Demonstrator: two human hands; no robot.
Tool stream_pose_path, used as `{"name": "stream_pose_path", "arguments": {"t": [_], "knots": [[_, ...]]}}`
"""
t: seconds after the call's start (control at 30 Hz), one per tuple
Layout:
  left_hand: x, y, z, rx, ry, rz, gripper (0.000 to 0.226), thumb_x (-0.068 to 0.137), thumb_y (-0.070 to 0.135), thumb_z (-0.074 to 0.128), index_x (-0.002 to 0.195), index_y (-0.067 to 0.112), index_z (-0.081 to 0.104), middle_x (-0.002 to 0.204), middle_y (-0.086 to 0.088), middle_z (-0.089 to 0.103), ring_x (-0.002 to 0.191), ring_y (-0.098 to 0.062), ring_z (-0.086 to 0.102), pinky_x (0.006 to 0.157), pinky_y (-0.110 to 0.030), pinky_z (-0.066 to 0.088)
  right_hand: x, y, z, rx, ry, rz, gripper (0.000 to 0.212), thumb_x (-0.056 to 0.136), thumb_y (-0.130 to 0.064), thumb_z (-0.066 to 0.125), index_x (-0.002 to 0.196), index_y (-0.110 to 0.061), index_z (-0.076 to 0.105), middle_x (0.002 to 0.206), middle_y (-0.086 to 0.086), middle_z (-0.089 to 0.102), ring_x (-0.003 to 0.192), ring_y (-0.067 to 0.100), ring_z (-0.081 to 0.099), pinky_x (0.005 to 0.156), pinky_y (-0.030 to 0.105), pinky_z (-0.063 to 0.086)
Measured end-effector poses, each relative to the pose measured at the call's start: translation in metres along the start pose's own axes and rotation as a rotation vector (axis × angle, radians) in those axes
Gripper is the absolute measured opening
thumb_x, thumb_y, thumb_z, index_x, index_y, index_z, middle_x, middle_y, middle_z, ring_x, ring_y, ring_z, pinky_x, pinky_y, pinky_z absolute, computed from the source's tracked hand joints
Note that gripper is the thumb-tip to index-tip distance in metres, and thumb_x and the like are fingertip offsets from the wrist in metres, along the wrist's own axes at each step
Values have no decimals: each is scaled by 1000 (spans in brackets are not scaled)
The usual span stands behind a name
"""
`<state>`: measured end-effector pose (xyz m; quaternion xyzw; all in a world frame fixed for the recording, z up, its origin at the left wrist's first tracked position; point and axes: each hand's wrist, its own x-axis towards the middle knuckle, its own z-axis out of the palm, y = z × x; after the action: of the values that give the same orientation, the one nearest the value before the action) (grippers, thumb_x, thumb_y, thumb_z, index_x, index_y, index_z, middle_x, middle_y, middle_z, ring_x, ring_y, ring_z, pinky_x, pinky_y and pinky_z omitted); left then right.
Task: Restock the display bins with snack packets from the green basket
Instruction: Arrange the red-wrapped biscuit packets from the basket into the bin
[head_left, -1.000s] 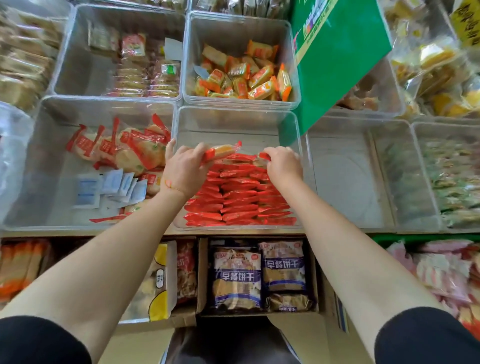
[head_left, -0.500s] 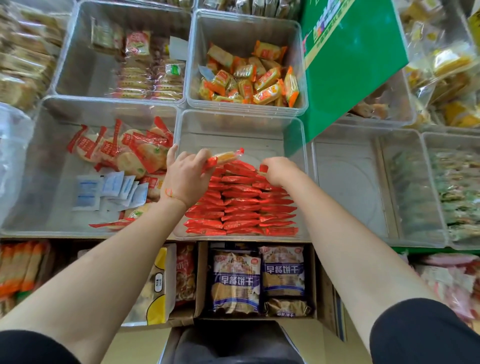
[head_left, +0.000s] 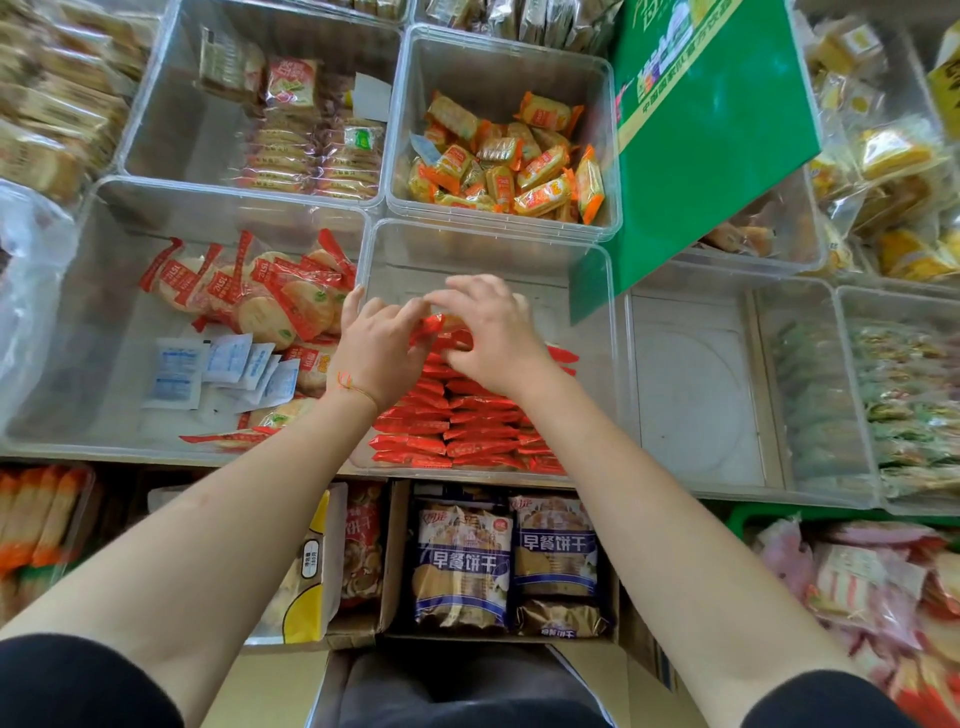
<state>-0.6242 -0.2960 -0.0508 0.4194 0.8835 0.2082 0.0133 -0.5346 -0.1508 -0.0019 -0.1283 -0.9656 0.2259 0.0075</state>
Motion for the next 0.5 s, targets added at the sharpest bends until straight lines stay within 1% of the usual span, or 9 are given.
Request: {"name": "stream_pose_path", "arguments": {"t": [0.07, 0.1, 0.17, 0.23, 0.27, 0.33, 0.4, 0.47, 0.5], "knots": [[0, 1, -1, 49, -15, 11, 26, 87, 33, 60, 109, 18, 60, 91, -2, 67, 106, -32, 55, 116, -62, 14, 1, -3, 3, 11, 140, 10, 28, 83, -21, 70, 111, -24, 72, 115, -3, 68, 114, 25, 52, 93, 44, 41], [1, 2, -3, 78, -41, 8, 35, 85, 40, 60, 114, 21, 58, 105, -2, 65, 118, -31, 50, 116, -63, 11, 1, 0, 0, 38, 201, 40, 20, 85, -22, 69, 104, -22, 73, 106, -4, 70, 106, 24, 54, 87, 42, 43], [2, 5, -5, 116, -121, -20, 59, 81, 51, 56, 132, 23, 48, 136, -4, 52, 138, -29, 33, 118, -61, 4, -4, 9, -12, 174, 237, 150, 14, 87, -23, 69, 100, -19, 73, 97, -5, 70, 96, 18, 54, 80, 34, 46], [3, 6, -6, 152, -180, -31, 72, 82, 58, 50, 144, 25, 36, 153, -7, 38, 147, -30, 20, 119, -59, 0, -12, 24, -26, 435, 218, 343, 14, 87, -24, 70, 100, -18, 68, 92, -6, 67, 89, 11, 59, 72, 22, 50], [3, 6, -6, 168, -197, -30, 75, 82, 60, 46, 147, 25, 33, 155, -8, 35, 149, -30, 17, 119, -59, 0, -16, 31, -31, 573, 223, 448, 15, 87, -25, 70, 99, -18, 63, 92, -5, 66, 87, 10, 62, 68, 20, 53], [4, 6, -5, 195, -214, -30, 77, 81, 62, 40, 148, 26, 31, 156, -7, 35, 149, -30, 17, 119, -60, 0, -23, 44, -36, 745, 273, 603, 24, 85, -23, 73, 102, -20, 56, 97, -1, 64, 90, 16, 66, 67, 27, 58], [4, 5, -5, 208, -222, -31, 77, 80, 64, 36, 148, 25, 32, 154, -5, 38, 149, -28, 19, 119, -60, 0, -26, 56, -38, 736, 282, 667, 38, 82, -16, 75, 112, -21, 52, 103, -2, 60, 92, 12, 64, 68, 27, 59], [4, 5, -5, 215, -232, -29, 77, 80, 64, 34, 147, 25, 34, 152, -3, 40, 148, -27, 21, 118, -61, -1, -24, 65, -38, 630, 250, 635, 50, 81, -11, 75, 124, -22, 52, 106, -4, 59, 93, 9, 61, 69, 23, 56], [4, 5, -6, 215, -237, -29, 76, 81, 63, 34, 146, 25, 35, 151, -2, 41, 147, -26, 22, 118, -61, -2, -22, 71, -38, 530, 238, 593, 50, 82, -12, 73, 127, -22, 55, 108, -2, 59, 93, 12, 60, 71, 23, 53]]}}
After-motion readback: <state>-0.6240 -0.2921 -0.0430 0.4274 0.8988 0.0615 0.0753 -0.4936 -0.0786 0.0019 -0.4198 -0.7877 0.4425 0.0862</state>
